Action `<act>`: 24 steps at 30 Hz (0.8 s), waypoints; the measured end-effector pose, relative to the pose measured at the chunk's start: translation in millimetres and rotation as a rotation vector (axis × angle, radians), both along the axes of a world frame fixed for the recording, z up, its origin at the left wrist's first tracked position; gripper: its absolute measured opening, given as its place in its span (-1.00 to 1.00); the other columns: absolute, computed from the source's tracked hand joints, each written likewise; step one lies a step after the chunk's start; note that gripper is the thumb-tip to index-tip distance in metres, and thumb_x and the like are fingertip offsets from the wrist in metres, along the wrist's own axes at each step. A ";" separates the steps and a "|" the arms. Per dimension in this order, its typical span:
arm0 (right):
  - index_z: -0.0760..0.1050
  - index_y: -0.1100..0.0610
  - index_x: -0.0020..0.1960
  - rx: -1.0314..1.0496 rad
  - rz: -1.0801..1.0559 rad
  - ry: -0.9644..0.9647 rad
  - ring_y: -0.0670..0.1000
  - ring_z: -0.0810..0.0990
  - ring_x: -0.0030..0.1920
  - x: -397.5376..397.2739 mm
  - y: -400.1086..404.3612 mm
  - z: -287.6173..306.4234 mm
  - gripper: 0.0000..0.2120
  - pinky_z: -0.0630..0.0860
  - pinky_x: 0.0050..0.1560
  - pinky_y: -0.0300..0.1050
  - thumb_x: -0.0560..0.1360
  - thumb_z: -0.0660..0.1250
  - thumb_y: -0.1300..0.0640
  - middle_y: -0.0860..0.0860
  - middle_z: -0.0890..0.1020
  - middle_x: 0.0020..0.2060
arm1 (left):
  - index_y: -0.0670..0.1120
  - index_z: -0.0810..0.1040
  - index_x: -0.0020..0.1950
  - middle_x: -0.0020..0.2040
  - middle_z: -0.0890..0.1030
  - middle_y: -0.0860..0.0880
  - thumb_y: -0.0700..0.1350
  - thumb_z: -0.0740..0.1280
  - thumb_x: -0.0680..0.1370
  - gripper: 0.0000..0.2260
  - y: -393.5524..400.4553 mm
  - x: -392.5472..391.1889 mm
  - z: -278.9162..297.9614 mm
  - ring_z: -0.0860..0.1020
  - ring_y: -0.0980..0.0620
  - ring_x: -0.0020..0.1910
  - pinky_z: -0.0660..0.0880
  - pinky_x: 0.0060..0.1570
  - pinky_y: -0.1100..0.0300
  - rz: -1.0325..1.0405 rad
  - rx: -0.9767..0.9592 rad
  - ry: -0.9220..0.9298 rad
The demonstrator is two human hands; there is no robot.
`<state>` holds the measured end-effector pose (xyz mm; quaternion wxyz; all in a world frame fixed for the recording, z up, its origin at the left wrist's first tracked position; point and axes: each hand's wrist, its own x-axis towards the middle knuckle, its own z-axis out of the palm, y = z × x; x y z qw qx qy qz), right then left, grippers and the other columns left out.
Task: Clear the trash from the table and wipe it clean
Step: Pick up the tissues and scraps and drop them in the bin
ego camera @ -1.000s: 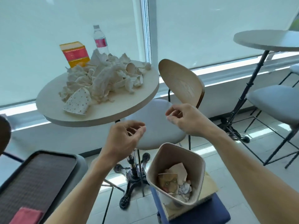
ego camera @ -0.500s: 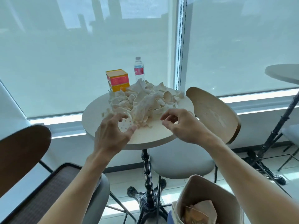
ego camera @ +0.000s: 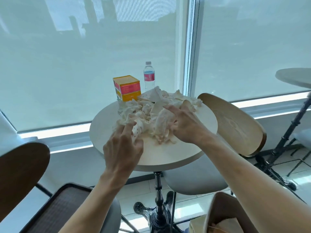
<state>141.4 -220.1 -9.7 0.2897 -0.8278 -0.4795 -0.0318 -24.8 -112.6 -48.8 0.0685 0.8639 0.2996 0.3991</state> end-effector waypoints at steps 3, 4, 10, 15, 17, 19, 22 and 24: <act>0.22 -0.19 0.49 -0.089 -0.016 -0.042 0.11 0.46 0.15 2.9 14.7 -3.2 -0.43 0.51 0.11 -0.03 0.57 0.21 0.22 0.06 0.33 0.19 | -0.12 0.61 0.16 -0.05 0.65 -0.13 -0.24 0.42 0.46 -0.73 9.8 -4.5 6.7 0.63 -0.21 -0.21 0.54 -0.33 0.03 0.038 0.053 -0.096; 0.26 -0.17 0.48 -0.111 -0.018 -0.058 0.13 0.47 0.16 3.6 18.7 -4.8 -0.46 0.52 0.14 0.02 0.57 0.22 0.21 0.07 0.34 0.19 | -0.13 0.63 0.13 -0.07 0.65 -0.13 -0.25 0.40 0.48 -0.77 12.3 -5.6 9.8 0.63 -0.22 -0.23 0.52 -0.34 0.05 0.064 0.067 -0.125; 0.60 0.03 0.18 0.030 -0.042 -0.106 0.10 0.52 0.10 7.7 29.1 -6.9 -0.76 0.52 0.03 -0.02 0.61 0.21 0.15 0.07 0.50 0.07 | -0.12 0.61 0.19 0.02 0.64 -0.14 -0.20 0.33 0.56 -0.78 25.0 -13.1 24.2 0.62 -0.21 -0.17 0.53 -0.25 0.02 0.095 0.026 -0.261; 0.63 0.01 0.08 0.323 -0.069 -0.126 0.04 0.58 -0.09 15.1 28.4 4.3 -0.85 0.56 0.00 -0.02 0.59 0.30 0.12 -0.02 0.52 -0.08 | -0.10 0.48 0.37 0.07 0.62 -0.10 -0.16 0.30 0.59 -0.66 19.2 -16.5 33.1 0.59 -0.13 -0.17 0.45 -0.16 0.07 0.081 -0.050 -0.362; 0.62 0.06 0.08 0.437 -0.075 -0.123 -0.01 0.58 -0.16 16.9 23.2 11.4 -0.86 0.57 -0.04 -0.05 0.58 0.31 0.14 0.02 0.57 -0.10 | -0.07 0.41 0.44 0.07 0.59 -0.06 -0.15 0.29 0.60 -0.61 13.4 -14.8 36.0 0.56 -0.08 -0.19 0.45 -0.13 0.08 0.056 -0.107 -0.371; 0.63 0.12 0.03 0.545 -0.085 -0.123 -0.01 0.58 -0.20 17.8 15.3 18.5 -0.88 0.56 -0.07 -0.05 0.56 0.32 0.18 0.04 0.63 -0.16 | -0.04 0.38 0.48 0.06 0.56 -0.03 -0.14 0.27 0.61 -0.58 6.8 -12.8 37.3 0.54 -0.05 -0.19 0.40 -0.11 0.13 0.029 -0.155 -0.378; 0.62 0.15 0.02 0.658 -0.100 -0.092 -0.05 0.61 -0.22 17.3 0.2 24.7 -0.89 0.57 -0.08 -0.13 0.55 0.33 0.21 -0.01 0.66 -0.23 | 0.01 0.42 0.46 0.06 0.53 -0.04 -0.17 0.25 0.61 -0.60 -3.2 -8.1 37.0 0.54 -0.04 -0.17 0.45 -0.07 0.14 -0.008 -0.185 -0.378; 0.60 0.13 0.05 0.700 -0.124 -0.036 -0.10 0.61 -0.21 17.5 -12.5 26.4 -0.88 0.57 -0.08 -0.20 0.55 0.33 0.19 -0.06 0.65 -0.24 | 0.06 0.46 0.42 0.04 0.51 -0.01 -0.16 0.25 0.61 -0.63 -10.6 -3.3 36.4 0.52 0.06 -0.24 0.44 -0.15 0.27 -0.024 -0.224 -0.373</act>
